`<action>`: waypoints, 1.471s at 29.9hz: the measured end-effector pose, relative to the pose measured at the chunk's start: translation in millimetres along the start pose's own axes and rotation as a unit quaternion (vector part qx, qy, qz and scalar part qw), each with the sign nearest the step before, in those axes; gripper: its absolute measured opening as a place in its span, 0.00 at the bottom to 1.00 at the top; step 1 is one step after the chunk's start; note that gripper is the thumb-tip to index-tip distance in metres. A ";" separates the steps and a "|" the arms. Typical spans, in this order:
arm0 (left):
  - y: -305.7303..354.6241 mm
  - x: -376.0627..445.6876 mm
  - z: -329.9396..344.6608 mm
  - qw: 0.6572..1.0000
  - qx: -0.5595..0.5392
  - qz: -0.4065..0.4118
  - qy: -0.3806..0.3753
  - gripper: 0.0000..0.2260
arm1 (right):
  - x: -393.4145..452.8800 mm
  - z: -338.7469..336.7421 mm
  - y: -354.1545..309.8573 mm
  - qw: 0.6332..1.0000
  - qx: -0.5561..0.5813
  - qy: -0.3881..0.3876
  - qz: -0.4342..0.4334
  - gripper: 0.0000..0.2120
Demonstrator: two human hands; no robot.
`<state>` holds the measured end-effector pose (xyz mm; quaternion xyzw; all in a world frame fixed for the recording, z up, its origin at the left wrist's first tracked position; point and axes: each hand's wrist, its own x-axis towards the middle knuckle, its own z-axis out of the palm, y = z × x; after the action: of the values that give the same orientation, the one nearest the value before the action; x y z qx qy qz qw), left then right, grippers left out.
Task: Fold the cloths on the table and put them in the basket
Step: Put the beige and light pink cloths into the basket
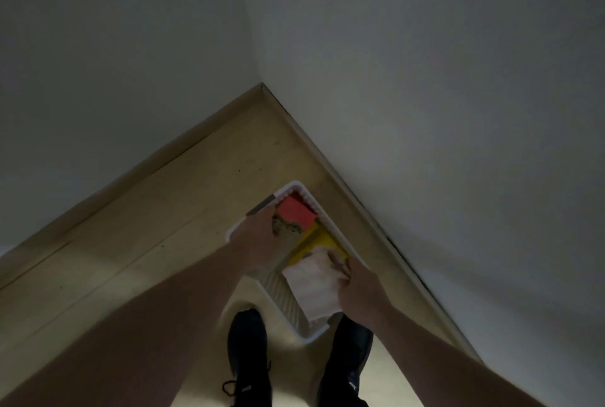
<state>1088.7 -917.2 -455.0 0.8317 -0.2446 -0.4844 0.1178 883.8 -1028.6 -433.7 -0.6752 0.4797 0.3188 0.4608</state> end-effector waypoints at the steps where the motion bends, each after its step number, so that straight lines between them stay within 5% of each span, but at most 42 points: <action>1: -4.6 8.7 7.3 1.000 0.000 0.005 0.001 0.21 | 7.2 1.9 2.0 1.000 -0.006 -0.007 0.003 0.10; 6: -6.5 38.3 28.7 1.000 -0.003 0.022 0.021 0.14 | 40.9 8.2 4.3 0.998 -0.050 -0.025 0.009 0.19; 13: -8.8 74.7 49.0 0.997 0.073 0.014 0.014 0.27 | 91.5 30.4 22.6 0.993 -0.114 -0.029 0.024 0.15; 18: -14.1 91.0 62.9 0.996 0.070 0.046 0.018 0.26 | 98.9 39.7 23.9 0.981 -0.187 -0.006 0.039 0.16; 21: -17.7 102.6 65.0 0.993 0.104 0.057 0.012 0.28 | 104.2 47.3 27.1 0.976 -0.208 0.029 0.052 0.23; 25: -23.8 101.2 71.4 0.981 0.175 0.075 0.030 0.42 | 98.0 63.7 33.2 0.981 -0.179 0.066 0.012 0.42; 28: -25.2 80.2 81.6 0.953 0.256 0.127 0.100 0.37 | 75.7 73.9 33.0 0.969 -0.232 0.079 -0.025 0.46; 31: -34.1 60.8 98.2 0.930 0.322 0.168 0.063 0.31 | 59.8 78.7 34.3 0.954 -0.287 0.021 -0.078 0.42; 34: -45.6 49.8 104.5 0.942 0.310 0.127 -0.015 0.34 | 65.3 78.6 40.5 0.943 -0.319 -0.048 -0.077 0.37; 44: -63.4 85.7 105.4 0.941 0.317 0.101 -0.063 0.44 | 112.1 87.0 62.0 0.920 -0.374 -0.111 -0.025 0.45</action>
<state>1051.4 -903.5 -599.5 0.7648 -0.4747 -0.4190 -0.1193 864.1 -994.7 -583.6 -0.7704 0.2540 0.5363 0.2331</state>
